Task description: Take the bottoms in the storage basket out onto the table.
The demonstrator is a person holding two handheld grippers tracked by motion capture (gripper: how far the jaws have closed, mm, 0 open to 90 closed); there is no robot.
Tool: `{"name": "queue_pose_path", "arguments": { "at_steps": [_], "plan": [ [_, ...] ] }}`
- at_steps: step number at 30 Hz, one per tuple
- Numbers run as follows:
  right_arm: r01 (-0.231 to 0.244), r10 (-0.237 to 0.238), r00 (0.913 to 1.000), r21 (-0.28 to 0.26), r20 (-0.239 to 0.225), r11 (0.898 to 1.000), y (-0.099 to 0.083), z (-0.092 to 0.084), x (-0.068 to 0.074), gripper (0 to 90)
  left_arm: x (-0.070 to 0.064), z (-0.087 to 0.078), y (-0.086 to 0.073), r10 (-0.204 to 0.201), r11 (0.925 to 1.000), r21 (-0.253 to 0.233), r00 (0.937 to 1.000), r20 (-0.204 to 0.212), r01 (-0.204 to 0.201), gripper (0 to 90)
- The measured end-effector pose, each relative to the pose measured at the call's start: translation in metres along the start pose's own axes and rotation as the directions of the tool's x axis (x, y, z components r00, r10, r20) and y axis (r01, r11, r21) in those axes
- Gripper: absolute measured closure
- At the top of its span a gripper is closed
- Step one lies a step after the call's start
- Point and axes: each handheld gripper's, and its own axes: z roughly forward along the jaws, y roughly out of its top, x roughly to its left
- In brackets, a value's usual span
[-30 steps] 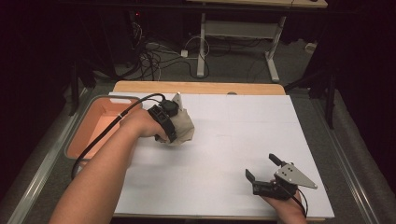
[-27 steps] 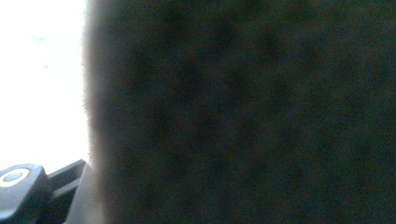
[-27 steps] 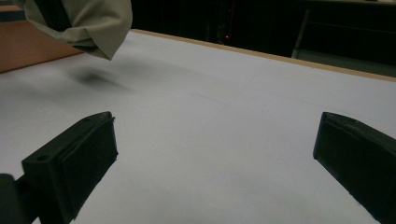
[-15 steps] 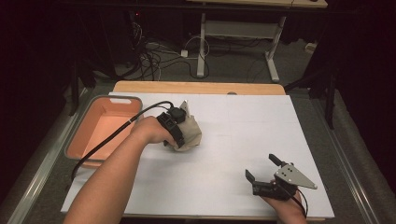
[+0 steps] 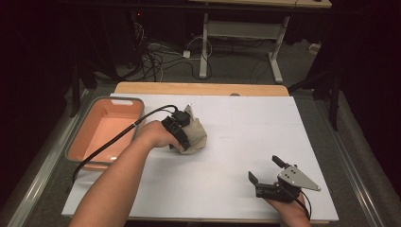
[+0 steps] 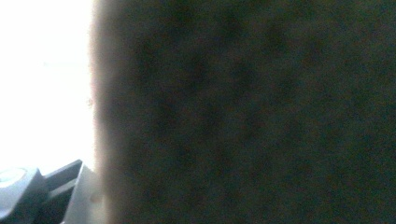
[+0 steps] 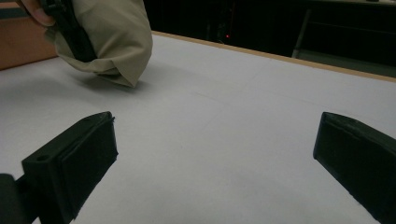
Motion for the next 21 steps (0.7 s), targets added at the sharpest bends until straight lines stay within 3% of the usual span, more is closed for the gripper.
{"name": "queue_pose_path", "arguments": {
  "at_steps": [7,11,16,18,21],
  "plan": [
    [-0.003,0.003,1.0000,0.000,0.002,1.000,0.000,0.000,0.000,0.4,0.000,0.009,0.000,0.024,0.9969,-0.074,0.9996,-0.017,-0.025,46.2],
    [-0.002,0.002,1.0000,-0.001,0.002,1.000,-0.001,0.000,-0.001,0.5,0.001,0.014,-0.001,0.025,0.9870,-0.159,0.9997,-0.002,-0.025,46.2],
    [-0.008,0.008,1.0000,-0.002,0.006,1.000,-0.001,0.000,-0.002,0.4,0.004,0.024,-0.004,0.017,0.9621,-0.273,0.9993,0.032,-0.008,46.2],
    [-0.006,0.006,0.9999,-0.005,0.008,1.000,-0.001,-0.001,-0.002,0.4,0.004,0.027,-0.006,0.020,0.9451,-0.327,0.9995,0.024,-0.012,45.9],
    [-0.009,0.009,0.9999,-0.007,0.009,1.000,-0.001,0.000,-0.003,0.4,0.005,0.032,-0.008,-0.007,0.9152,-0.402,0.9987,0.050,0.027,45.5]
  ]
}}
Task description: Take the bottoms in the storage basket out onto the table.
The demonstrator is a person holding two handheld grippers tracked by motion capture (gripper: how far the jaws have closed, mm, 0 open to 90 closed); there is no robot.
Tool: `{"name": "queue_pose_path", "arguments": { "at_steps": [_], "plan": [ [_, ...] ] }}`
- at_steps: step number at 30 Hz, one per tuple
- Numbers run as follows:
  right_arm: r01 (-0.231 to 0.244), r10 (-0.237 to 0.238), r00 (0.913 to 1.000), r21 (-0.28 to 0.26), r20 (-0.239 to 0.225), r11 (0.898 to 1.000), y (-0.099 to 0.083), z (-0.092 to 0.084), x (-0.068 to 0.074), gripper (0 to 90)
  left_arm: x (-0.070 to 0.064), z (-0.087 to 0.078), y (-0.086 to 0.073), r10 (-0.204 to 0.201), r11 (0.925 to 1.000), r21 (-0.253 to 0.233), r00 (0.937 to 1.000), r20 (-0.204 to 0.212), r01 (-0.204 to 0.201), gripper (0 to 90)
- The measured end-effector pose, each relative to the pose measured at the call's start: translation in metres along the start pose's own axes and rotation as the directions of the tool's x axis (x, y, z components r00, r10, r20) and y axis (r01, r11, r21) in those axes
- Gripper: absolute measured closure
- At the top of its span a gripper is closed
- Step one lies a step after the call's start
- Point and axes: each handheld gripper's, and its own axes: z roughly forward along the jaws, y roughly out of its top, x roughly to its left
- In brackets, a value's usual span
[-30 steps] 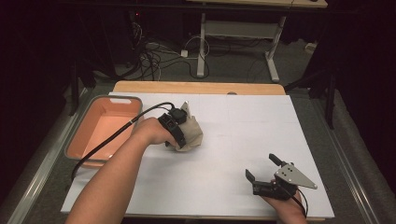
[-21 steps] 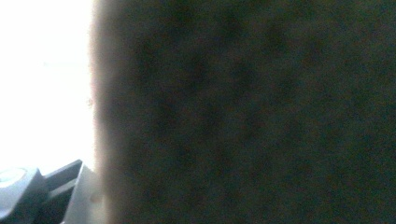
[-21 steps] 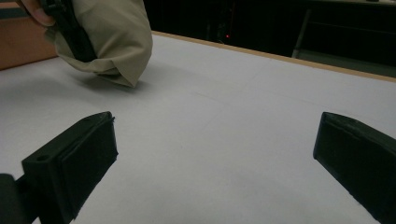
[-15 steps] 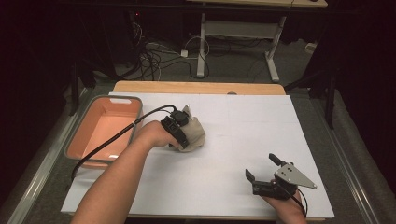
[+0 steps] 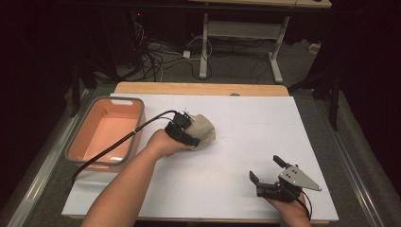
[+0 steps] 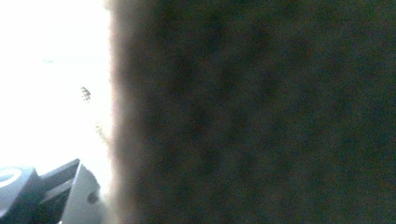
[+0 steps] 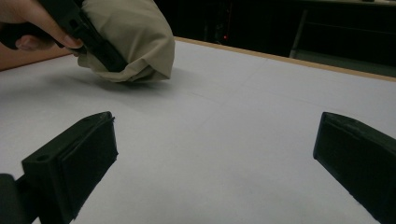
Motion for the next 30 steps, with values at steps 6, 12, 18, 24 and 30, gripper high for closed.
{"name": "queue_pose_path", "arguments": {
  "at_steps": [6,12,18,24,30],
  "plan": [
    [0.010,-0.010,0.9999,-0.001,-0.004,1.000,0.000,0.001,0.001,0.4,0.000,0.011,-0.009,-0.001,0.9940,-0.109,0.9996,-0.029,-0.002,43.2],
    [0.007,-0.007,1.0000,0.000,-0.004,1.000,0.000,0.002,0.001,0.4,0.000,0.021,-0.016,-0.001,0.9857,-0.168,0.9995,-0.033,-0.004,36.2],
    [0.006,-0.006,1.0000,0.001,-0.007,1.000,0.000,0.003,0.002,0.4,-0.002,0.025,-0.020,0.024,0.9766,-0.212,0.9986,-0.046,-0.033,23.4],
    [0.003,-0.003,1.0000,0.003,-0.005,1.000,0.000,0.003,0.001,0.4,-0.006,0.026,-0.022,0.039,0.9697,-0.238,0.9960,-0.081,-0.057,13.7],
    [-0.001,0.001,1.0000,0.002,-0.006,1.000,0.000,0.003,0.002,0.4,-0.005,0.021,-0.027,0.024,0.9614,-0.271,0.9959,-0.087,-0.047,0.0]
  ]
}}
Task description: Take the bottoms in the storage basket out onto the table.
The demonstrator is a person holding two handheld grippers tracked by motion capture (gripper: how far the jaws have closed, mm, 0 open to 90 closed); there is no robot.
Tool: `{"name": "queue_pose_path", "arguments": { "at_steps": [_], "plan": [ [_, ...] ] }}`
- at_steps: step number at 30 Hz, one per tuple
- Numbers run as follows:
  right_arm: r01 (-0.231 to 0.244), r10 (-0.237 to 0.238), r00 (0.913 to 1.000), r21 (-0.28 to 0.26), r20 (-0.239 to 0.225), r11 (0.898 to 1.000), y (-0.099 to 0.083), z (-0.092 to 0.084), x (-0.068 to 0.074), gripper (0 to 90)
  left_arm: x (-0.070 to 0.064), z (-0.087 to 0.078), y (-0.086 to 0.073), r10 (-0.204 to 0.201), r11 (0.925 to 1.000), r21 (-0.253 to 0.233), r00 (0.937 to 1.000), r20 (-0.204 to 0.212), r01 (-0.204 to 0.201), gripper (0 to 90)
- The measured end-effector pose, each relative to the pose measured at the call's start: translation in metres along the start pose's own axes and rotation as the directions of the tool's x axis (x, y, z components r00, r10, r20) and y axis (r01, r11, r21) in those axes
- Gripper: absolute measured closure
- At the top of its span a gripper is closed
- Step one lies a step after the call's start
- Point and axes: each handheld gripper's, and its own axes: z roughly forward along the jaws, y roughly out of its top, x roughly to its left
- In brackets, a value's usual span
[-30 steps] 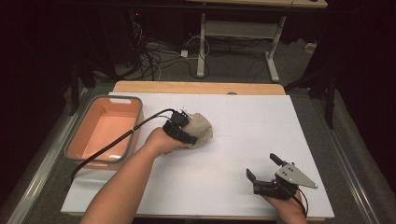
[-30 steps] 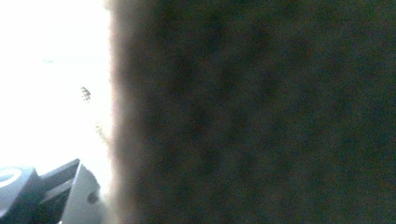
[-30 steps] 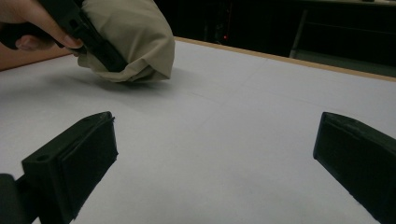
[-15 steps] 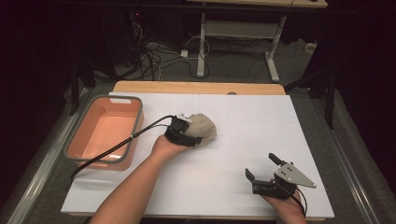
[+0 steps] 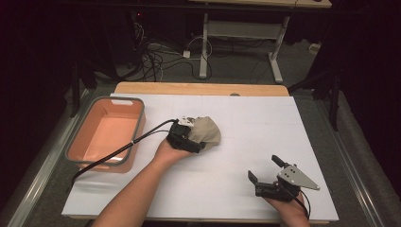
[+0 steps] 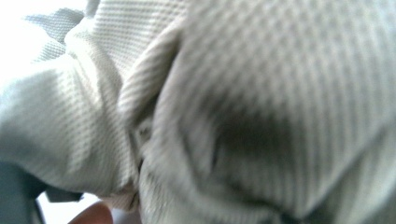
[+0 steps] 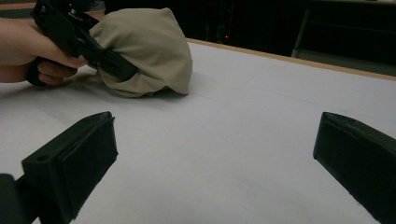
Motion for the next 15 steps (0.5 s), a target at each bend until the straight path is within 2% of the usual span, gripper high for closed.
{"name": "queue_pose_path", "arguments": {
  "at_steps": [9,15],
  "plan": [
    [-0.002,0.002,1.0000,0.003,-0.004,1.000,0.000,0.002,0.000,0.4,0.001,-0.019,-0.013,0.000,0.9983,-0.059,1.0000,0.007,0.000,0.0],
    [-0.009,0.009,1.0000,0.005,0.000,1.000,0.000,0.003,-0.001,0.4,-0.001,-0.035,-0.029,0.001,0.9931,-0.118,0.9996,0.027,0.002,0.0]
  ]
}}
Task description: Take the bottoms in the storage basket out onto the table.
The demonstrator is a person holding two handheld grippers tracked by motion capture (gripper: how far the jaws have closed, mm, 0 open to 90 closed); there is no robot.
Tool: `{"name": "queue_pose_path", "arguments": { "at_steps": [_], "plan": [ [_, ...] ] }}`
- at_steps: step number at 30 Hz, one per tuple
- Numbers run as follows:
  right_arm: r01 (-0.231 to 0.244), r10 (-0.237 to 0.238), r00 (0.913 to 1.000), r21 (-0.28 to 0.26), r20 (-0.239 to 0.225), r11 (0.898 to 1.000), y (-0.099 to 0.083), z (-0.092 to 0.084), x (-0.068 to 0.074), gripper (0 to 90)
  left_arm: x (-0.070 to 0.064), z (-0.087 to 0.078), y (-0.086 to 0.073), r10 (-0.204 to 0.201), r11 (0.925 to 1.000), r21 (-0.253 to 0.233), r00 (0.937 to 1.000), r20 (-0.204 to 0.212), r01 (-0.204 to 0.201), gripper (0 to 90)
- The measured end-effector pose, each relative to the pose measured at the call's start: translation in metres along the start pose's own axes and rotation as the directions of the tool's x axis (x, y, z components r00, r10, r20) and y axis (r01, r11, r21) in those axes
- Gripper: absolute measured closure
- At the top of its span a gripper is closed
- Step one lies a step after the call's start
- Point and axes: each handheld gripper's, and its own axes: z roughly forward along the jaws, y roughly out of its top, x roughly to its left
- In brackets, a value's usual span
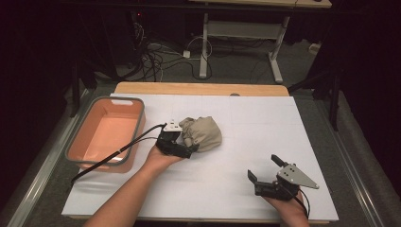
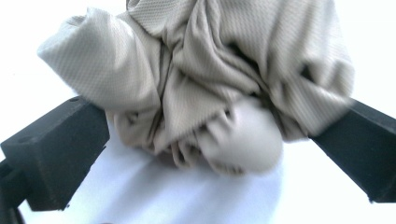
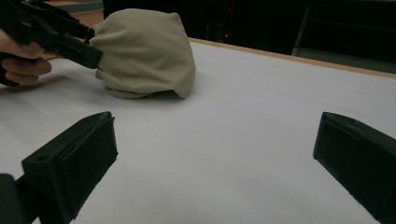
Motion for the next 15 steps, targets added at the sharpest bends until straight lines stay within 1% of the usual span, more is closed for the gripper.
{"name": "queue_pose_path", "arguments": {
  "at_steps": [2,6,9,11,13,15],
  "plan": [
    [-0.004,0.004,1.0000,0.000,0.001,1.000,0.000,0.000,-0.001,0.4,-0.001,-0.006,-0.006,0.000,0.9999,-0.016,1.0000,0.001,0.000,0.0],
    [-0.012,0.012,0.9999,0.005,0.004,1.000,-0.001,0.002,-0.002,0.4,-0.001,-0.017,-0.018,-0.013,0.9987,-0.049,0.9999,0.007,0.014,0.0],
    [-0.019,0.019,0.9998,0.005,0.007,1.000,-0.001,0.002,-0.003,0.4,-0.002,-0.024,-0.026,-0.009,0.9981,-0.061,0.9999,0.013,0.010,0.0],
    [-0.020,0.020,0.9998,0.004,0.008,1.000,-0.001,0.002,-0.002,0.4,-0.003,-0.029,-0.033,-0.010,0.9969,-0.078,0.9998,0.020,0.011,0.0],
    [-0.018,0.018,0.9998,0.000,0.009,1.000,-0.002,0.001,-0.002,0.4,-0.005,-0.036,-0.039,-0.006,0.9955,-0.095,0.9999,0.015,0.008,0.0],
    [-0.022,0.022,0.9997,-0.003,0.012,1.000,-0.002,0.000,-0.002,0.4,-0.008,-0.044,-0.045,-0.003,0.9943,-0.107,0.9998,0.021,0.005,0.0]
  ]
}}
